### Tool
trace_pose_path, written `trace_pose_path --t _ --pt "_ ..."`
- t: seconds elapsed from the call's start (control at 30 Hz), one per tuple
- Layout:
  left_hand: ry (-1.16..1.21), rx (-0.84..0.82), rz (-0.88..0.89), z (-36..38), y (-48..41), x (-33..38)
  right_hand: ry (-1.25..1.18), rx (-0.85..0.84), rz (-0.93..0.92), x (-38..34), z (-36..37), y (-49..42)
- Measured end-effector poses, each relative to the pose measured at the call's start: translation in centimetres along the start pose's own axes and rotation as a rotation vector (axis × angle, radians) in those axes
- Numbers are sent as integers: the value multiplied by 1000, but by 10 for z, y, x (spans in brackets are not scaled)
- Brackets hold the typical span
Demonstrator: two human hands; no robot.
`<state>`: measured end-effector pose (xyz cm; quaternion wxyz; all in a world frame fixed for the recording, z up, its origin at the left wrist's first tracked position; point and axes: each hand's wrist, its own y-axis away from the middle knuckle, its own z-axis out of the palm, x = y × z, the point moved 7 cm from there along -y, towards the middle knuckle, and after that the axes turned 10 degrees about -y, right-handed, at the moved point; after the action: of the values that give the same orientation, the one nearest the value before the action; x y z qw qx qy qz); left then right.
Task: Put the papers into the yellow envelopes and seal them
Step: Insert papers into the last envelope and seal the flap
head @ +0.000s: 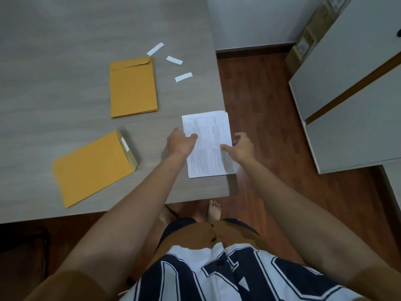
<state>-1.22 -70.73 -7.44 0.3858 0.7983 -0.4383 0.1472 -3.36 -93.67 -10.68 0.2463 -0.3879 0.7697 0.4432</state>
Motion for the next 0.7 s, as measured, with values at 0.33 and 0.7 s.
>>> trace_pose_path --t 0.33,0.7 --pt "-69 -63 73 31 11 29 -169 -67 149 18 -22 -3" --pt "-52 -107 112 29 -9 14 -295 -221 15 -24 -20 3"
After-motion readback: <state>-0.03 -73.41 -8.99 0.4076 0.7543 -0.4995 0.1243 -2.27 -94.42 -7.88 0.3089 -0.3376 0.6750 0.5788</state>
